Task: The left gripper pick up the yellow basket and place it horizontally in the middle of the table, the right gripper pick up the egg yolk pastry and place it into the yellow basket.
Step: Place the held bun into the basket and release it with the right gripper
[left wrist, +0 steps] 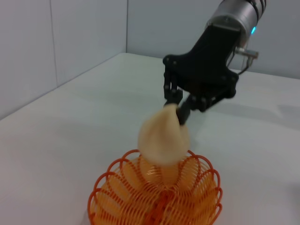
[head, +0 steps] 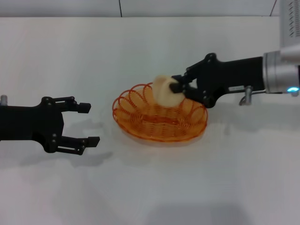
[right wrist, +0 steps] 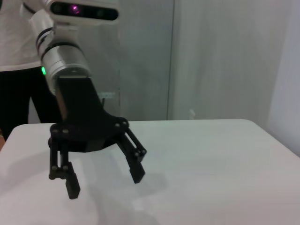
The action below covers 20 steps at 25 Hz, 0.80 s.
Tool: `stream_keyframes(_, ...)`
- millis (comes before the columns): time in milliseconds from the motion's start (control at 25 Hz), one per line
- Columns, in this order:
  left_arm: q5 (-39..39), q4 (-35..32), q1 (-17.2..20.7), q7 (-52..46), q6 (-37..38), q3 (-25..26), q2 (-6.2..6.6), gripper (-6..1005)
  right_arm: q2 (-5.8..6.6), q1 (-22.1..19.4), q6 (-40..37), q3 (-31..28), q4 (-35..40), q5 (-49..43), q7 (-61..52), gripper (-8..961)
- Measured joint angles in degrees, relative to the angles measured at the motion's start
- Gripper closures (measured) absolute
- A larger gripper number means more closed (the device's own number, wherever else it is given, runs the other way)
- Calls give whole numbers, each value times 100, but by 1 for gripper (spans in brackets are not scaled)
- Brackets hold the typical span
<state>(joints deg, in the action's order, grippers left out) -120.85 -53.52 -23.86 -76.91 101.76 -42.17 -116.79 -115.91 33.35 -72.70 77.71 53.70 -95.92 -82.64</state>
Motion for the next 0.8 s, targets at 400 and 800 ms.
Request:
stream_keyframes(400,0,0,-5,9,-24,-12,-33,113,-12,-3,409,477,-201,426,102,687)
stream_keyframes(800,-4,0,-5,9,-27,-11,-37,113,15,-89,306,458,-252,622,120,285)
